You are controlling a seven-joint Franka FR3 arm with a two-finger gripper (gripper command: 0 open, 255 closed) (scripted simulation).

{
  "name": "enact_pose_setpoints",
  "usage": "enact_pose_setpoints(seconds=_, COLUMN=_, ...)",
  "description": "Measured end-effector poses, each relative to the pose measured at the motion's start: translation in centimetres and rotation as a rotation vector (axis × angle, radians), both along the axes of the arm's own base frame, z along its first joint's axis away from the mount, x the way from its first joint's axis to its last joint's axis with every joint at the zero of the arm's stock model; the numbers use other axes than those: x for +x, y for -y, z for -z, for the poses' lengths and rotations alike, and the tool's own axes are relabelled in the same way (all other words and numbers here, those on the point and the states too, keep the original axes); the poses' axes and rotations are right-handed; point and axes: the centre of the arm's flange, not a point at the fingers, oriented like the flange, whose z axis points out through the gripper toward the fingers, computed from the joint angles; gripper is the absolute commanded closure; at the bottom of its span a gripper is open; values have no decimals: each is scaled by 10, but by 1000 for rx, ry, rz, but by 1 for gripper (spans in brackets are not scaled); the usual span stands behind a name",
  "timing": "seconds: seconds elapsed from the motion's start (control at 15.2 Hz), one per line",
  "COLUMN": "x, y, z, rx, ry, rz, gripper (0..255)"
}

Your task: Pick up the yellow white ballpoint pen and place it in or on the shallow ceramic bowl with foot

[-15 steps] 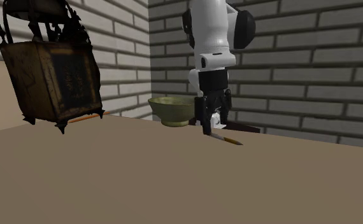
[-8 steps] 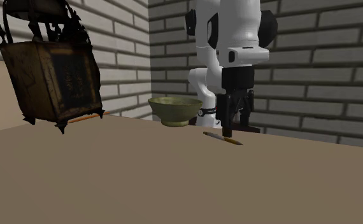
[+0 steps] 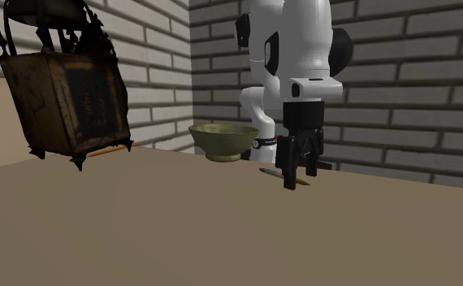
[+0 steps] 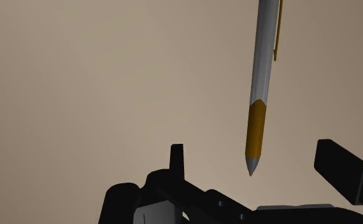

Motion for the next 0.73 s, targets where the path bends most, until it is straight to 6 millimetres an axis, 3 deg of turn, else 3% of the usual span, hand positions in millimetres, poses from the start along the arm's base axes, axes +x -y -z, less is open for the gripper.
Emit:
enact_pose_setpoints(seconds=0.2, x=0, y=0, z=0, rx=0, ry=0, rz=0, gripper=0)
enact_pose_setpoints(seconds=0.26, x=0, y=0, z=0, rx=0, ry=0, rz=0, gripper=255)
enact_pose_setpoints(seconds=0.73, x=3, y=1, z=-7, rx=10, ry=14, rz=4, gripper=255)
